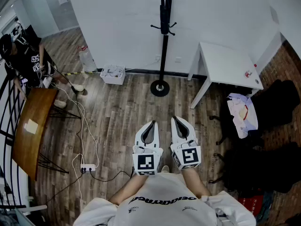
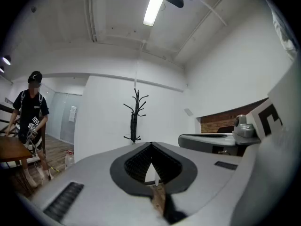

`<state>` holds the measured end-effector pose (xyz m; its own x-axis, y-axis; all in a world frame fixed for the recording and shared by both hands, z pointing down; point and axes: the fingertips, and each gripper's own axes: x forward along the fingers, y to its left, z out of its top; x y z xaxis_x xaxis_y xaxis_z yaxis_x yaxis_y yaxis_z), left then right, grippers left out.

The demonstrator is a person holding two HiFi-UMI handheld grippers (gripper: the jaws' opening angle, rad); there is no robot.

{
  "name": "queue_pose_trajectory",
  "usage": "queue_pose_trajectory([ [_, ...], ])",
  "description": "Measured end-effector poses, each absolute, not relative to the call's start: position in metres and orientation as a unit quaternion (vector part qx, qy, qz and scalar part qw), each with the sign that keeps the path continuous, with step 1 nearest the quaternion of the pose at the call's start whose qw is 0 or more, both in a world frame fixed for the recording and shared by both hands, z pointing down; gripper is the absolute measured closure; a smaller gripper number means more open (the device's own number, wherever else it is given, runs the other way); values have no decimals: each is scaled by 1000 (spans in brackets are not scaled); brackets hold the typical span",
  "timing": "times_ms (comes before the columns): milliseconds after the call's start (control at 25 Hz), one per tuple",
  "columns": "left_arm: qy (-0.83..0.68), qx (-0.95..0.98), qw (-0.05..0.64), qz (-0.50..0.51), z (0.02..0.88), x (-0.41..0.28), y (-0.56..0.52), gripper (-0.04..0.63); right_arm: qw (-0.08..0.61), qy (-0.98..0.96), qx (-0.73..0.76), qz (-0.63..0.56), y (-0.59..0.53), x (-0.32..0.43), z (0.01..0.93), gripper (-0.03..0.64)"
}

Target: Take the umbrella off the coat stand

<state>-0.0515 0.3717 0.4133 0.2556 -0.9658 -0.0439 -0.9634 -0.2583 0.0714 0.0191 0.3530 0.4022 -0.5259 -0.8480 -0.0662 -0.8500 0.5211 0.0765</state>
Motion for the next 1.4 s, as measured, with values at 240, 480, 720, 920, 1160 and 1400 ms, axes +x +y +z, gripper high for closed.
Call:
queue_pose_trajectory([
  [240, -604, 796, 16, -42, 414, -64, 375, 598, 1, 868, -492, 60, 358, 5, 404, 618],
  [480, -592, 804, 16, -49, 412, -76, 373, 598, 12, 864, -501, 53, 358, -3, 400, 618],
  [720, -580, 813, 3, -50, 414, -86, 371, 598, 2, 858, -513, 27, 359, -13, 410, 618],
  [920, -566, 822, 23, -55, 423, -88, 368, 598, -5, 848, -530, 29, 362, -9, 412, 618],
  [1160, -554, 830, 34, -48, 441, -90, 350, 598, 10, 846, -533, 0, 348, -10, 427, 618],
  [1400, -552, 832, 27, -34, 450, -85, 306, 598, 16, 843, -537, 2, 308, -5, 435, 618],
])
